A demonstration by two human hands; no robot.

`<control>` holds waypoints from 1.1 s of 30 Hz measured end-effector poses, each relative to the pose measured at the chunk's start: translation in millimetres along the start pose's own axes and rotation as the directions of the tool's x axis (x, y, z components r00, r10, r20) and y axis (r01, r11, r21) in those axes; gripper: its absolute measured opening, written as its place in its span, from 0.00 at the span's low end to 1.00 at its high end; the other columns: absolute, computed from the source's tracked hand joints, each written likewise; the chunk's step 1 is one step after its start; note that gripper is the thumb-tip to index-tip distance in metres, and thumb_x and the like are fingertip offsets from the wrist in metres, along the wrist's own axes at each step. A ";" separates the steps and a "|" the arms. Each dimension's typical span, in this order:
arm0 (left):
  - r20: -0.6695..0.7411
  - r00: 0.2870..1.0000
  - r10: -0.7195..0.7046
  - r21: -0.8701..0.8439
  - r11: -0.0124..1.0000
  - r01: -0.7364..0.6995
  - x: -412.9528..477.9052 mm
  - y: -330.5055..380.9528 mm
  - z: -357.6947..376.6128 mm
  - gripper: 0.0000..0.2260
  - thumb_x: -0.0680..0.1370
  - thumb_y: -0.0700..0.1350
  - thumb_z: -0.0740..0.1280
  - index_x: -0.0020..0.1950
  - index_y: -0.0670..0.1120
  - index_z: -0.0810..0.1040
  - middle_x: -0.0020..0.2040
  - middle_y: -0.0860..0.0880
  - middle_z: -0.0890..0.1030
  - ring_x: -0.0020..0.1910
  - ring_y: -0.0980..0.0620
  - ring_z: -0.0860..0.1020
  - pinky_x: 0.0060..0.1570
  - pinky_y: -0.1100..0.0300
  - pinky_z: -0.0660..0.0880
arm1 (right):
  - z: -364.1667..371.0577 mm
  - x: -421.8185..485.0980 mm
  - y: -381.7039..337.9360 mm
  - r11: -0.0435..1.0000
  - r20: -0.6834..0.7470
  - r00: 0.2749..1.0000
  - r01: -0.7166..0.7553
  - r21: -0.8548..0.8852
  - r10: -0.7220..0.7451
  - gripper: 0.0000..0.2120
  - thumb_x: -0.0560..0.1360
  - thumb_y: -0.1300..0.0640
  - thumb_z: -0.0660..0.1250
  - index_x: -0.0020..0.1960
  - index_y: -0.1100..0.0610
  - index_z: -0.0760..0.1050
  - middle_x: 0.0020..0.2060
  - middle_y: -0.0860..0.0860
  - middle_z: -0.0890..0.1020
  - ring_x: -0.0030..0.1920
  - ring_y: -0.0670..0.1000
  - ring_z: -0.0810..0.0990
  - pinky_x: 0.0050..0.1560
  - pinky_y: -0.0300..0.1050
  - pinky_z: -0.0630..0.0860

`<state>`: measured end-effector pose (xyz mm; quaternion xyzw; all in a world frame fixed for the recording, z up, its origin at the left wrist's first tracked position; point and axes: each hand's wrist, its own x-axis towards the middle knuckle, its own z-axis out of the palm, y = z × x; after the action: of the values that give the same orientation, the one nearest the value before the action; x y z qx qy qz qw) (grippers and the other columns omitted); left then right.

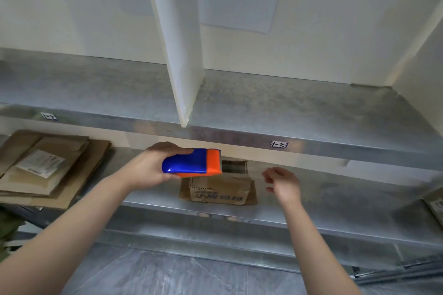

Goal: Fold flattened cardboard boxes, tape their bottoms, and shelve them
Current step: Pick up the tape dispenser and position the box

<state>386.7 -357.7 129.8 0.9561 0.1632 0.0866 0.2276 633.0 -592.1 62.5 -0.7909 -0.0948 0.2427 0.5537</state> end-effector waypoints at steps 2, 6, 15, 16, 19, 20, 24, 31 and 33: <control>0.033 0.999 0.007 0.024 1.000 -0.007 6.8 -4.7 -3.1 0.28 0.70 0.52 0.76 0.69 0.56 0.72 0.58 0.59 0.75 0.56 0.61 0.71 0.55 0.76 0.62 | -1.9 3.9 -1.8 0.999 -0.016 1.000 0.011 -0.041 -0.012 0.13 0.76 0.61 0.65 0.34 0.55 0.80 0.37 0.57 0.83 0.38 0.54 0.79 0.45 0.56 0.81; 0.137 0.987 -0.078 0.033 0.997 0.075 28.0 -9.8 -5.8 0.27 0.74 0.49 0.73 0.70 0.62 0.69 0.64 0.58 0.76 0.60 0.59 0.73 0.60 0.65 0.70 | 7.3 6.9 -2.3 0.988 -0.015 0.999 0.026 -0.152 -0.028 0.12 0.75 0.58 0.65 0.34 0.59 0.80 0.34 0.55 0.84 0.37 0.57 0.83 0.47 0.60 0.81; 0.314 0.929 -0.194 0.104 0.980 0.170 57.5 -13.1 11.3 0.25 0.75 0.55 0.69 0.66 0.73 0.62 0.61 0.61 0.75 0.54 0.60 0.75 0.55 0.60 0.76 | 13.6 7.6 2.7 0.991 0.016 0.996 -0.086 0.099 0.085 0.12 0.80 0.64 0.58 0.42 0.61 0.77 0.40 0.57 0.80 0.34 0.53 0.80 0.35 0.48 0.81; 0.322 0.924 -0.204 0.104 0.978 0.180 58.5 -14.4 13.0 0.25 0.75 0.56 0.69 0.64 0.75 0.62 0.60 0.61 0.75 0.54 0.60 0.75 0.55 0.58 0.76 | 16.3 6.0 4.3 0.977 0.040 0.993 -0.120 0.178 0.115 0.11 0.81 0.65 0.56 0.44 0.63 0.75 0.41 0.58 0.79 0.34 0.54 0.80 0.32 0.44 0.81; 0.339 0.914 -0.222 0.095 0.975 0.201 59.0 -10.7 11.6 0.17 0.75 0.54 0.68 0.54 0.74 0.65 0.54 0.60 0.78 0.50 0.60 0.77 0.53 0.59 0.77 | 27.1 1.0 11.7 0.895 0.082 0.981 -0.196 0.400 0.178 0.08 0.82 0.64 0.53 0.49 0.64 0.70 0.45 0.58 0.75 0.39 0.58 0.83 0.37 0.47 0.83; 0.343 0.911 -0.230 0.109 0.973 0.204 59.2 -10.5 10.8 0.15 0.76 0.54 0.68 0.54 0.70 0.67 0.52 0.59 0.78 0.48 0.60 0.77 0.52 0.60 0.77 | 29.9 0.8 14.3 0.882 0.080 0.980 -0.199 0.427 0.182 0.08 0.83 0.63 0.52 0.49 0.63 0.69 0.46 0.58 0.75 0.42 0.59 0.84 0.41 0.51 0.83; 0.341 0.904 -0.258 0.130 0.965 0.226 59.0 -14.8 8.2 0.11 0.76 0.59 0.66 0.55 0.67 0.67 0.49 0.60 0.79 0.47 0.59 0.77 0.49 0.62 0.76 | 33.9 -0.2 16.3 0.904 0.057 0.987 -0.160 0.397 0.150 0.09 0.83 0.62 0.52 0.47 0.62 0.69 0.46 0.57 0.75 0.47 0.60 0.84 0.47 0.54 0.82; 0.352 0.885 -0.305 0.125 0.952 0.278 62.7 -22.2 14.3 0.14 0.70 0.62 0.65 0.55 0.67 0.70 0.51 0.59 0.79 0.47 0.58 0.78 0.52 0.57 0.78 | 37.8 3.5 15.3 0.939 0.042 0.992 -0.124 0.320 0.117 0.08 0.82 0.62 0.55 0.47 0.62 0.71 0.45 0.56 0.78 0.46 0.57 0.85 0.45 0.52 0.82; 0.381 0.874 -0.301 0.124 0.954 0.275 63.6 -20.0 15.4 0.18 0.71 0.60 0.66 0.61 0.65 0.69 0.55 0.58 0.78 0.51 0.57 0.77 0.54 0.57 0.77 | 38.1 4.6 17.6 0.941 0.041 0.992 -0.125 0.315 0.118 0.08 0.82 0.62 0.56 0.47 0.62 0.71 0.45 0.56 0.78 0.45 0.58 0.85 0.45 0.52 0.82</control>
<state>444.2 -324.7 112.7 0.9257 0.2570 -0.1484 0.2346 616.2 -565.0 34.8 -0.6933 -0.0116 0.2972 0.6564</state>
